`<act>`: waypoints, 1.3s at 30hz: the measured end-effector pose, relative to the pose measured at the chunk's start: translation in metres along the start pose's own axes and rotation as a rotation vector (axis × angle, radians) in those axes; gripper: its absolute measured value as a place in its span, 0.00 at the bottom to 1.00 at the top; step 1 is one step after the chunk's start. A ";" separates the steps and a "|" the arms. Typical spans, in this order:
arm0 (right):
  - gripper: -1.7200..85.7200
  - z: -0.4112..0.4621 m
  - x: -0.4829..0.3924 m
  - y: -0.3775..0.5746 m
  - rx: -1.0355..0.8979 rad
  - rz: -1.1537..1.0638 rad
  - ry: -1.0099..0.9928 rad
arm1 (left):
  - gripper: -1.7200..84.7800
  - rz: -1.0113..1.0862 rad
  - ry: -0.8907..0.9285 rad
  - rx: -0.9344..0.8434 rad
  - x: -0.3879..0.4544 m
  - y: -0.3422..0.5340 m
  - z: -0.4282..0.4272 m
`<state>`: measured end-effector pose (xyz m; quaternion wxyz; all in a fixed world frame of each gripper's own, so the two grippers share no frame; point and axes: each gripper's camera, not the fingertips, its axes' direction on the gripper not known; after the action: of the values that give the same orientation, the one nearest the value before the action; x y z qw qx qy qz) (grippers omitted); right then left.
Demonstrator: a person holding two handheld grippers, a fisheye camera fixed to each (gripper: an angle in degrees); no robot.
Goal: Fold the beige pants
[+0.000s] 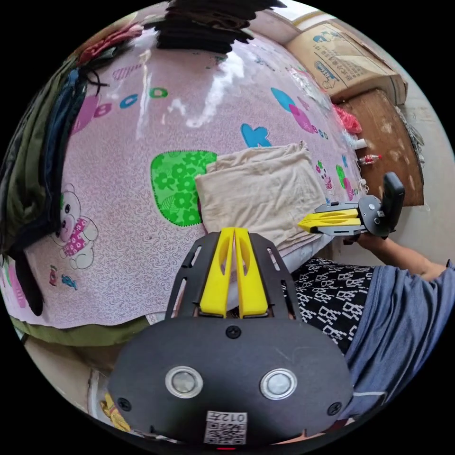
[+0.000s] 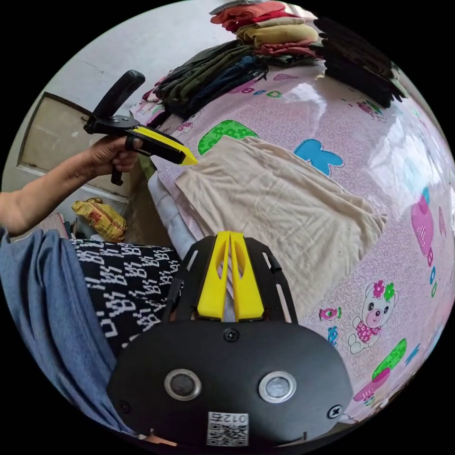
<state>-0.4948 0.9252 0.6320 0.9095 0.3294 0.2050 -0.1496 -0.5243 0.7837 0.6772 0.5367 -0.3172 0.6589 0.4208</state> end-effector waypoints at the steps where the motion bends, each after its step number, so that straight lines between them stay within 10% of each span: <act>1: 0.03 -0.009 0.002 0.011 0.018 0.007 0.001 | 0.02 0.017 -0.001 0.009 0.003 -0.001 -0.002; 13: 0.03 -0.050 0.092 0.191 0.198 0.364 -0.108 | 0.02 -0.024 -0.031 -0.009 0.006 -0.018 0.019; 19: 0.10 -0.036 0.151 0.272 0.237 0.582 -0.308 | 0.03 0.444 -0.055 0.113 0.101 -0.107 0.016; 26: 0.06 -0.022 0.183 0.320 0.540 0.707 -0.468 | 0.02 1.040 0.009 -0.225 0.224 -0.188 0.103; 32: 0.03 0.037 0.205 0.328 0.512 0.753 -0.586 | 0.02 0.976 -0.022 -0.492 0.217 -0.200 0.177; 39: 0.04 0.036 0.204 0.371 0.589 0.771 -0.545 | 0.02 0.790 -0.038 -0.320 0.174 -0.203 0.158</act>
<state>-0.1558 1.1473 0.7609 0.7878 0.5704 -0.2234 0.0635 -0.3171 0.8405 0.4534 0.2901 -0.1119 0.6463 0.6969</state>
